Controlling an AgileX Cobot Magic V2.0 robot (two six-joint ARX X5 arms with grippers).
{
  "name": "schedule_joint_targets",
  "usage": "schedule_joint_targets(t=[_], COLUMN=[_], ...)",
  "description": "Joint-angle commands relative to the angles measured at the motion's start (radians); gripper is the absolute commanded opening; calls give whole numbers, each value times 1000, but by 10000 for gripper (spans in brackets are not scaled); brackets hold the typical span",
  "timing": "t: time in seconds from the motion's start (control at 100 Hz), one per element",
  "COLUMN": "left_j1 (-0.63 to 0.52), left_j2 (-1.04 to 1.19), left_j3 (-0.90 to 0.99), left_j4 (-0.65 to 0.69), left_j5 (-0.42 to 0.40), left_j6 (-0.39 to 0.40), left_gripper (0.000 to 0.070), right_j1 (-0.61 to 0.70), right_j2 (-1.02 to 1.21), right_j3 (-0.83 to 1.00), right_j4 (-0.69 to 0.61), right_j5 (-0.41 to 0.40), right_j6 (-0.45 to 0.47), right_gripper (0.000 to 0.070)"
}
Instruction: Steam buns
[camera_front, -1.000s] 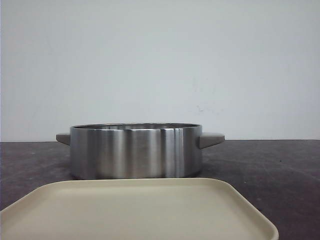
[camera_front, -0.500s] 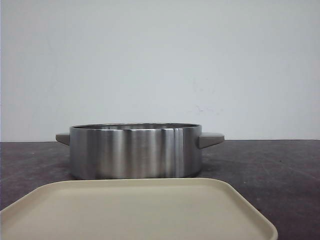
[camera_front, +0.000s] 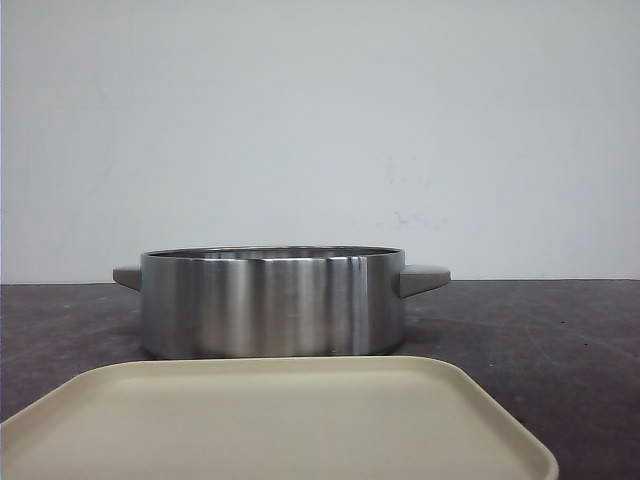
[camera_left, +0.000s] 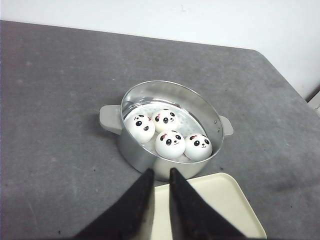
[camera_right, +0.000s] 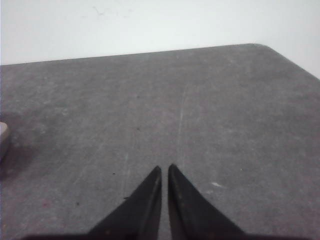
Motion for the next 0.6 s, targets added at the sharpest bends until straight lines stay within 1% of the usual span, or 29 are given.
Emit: schedule_joint_targets(t=[0.0, 0.59], left_j1=[-6, -6], left_j2=[2, 2], left_j3=[12, 12], left_j4=[6, 6], left_j5=[-6, -6], left_j6=[-2, -2], left_gripper=[0, 0], right_j1=[2, 5], right_j2=[0, 0], right_j3=[-4, -4], right_j4=[0, 10], right_j5=[3, 4], right_j6=[-11, -11], right_gripper=[17, 17])
